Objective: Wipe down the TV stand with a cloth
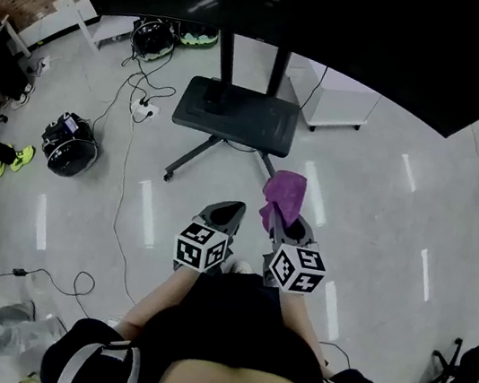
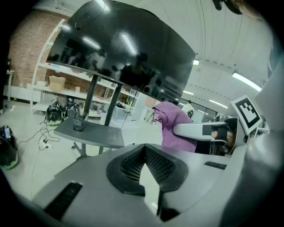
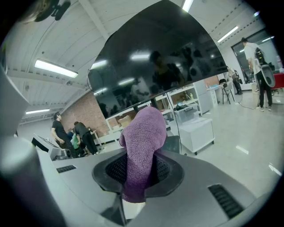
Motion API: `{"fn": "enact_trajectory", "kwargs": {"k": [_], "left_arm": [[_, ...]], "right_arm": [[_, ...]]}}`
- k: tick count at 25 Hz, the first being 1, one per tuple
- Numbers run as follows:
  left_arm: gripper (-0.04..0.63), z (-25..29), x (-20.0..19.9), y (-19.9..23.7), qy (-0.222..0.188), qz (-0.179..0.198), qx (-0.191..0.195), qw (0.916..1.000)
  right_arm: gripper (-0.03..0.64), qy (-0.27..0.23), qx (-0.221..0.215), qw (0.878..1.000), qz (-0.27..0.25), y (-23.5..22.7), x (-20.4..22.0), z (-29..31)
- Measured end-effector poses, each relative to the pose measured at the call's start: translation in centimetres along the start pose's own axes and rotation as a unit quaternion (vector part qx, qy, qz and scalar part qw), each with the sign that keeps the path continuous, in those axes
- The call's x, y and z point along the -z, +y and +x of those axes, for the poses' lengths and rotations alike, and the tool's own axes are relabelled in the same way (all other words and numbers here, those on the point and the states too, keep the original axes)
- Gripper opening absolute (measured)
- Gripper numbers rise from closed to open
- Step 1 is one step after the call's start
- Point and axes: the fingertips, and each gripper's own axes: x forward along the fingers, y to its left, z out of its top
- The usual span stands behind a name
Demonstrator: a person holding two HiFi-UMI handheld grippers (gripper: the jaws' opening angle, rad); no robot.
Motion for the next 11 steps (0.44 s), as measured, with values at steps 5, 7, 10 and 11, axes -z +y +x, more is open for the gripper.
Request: {"fn": "enact_trajectory", "kwargs": {"k": [5, 7, 10, 11], "left_arm": [[0.006, 0.0, 1.2, -1.2, -0.009, -0.03, -0.013, 0.9994], [0.007, -0.3, 1.5, -1.8, -0.008, -0.032, -0.015, 0.9993], [0.007, -0.9, 2.1, -2.0, 0.001, -0.032, -0.018, 0.9993], [0.007, -1.0, 2.3, -2.0, 0.004, -0.031, -0.019, 0.9993]], "right_arm": [[0.089, -0.001, -0.019, 1.0, -0.016, -1.0, -0.7, 0.4], [0.089, 0.002, -0.027, 1.0, -0.011, -0.8, -0.6, 0.2], [0.089, 0.009, -0.035, 0.999, -0.016, 0.0, 0.2, -0.4], [0.089, 0.013, -0.037, 0.999, -0.018, 0.3, 0.6, -0.7]]}}
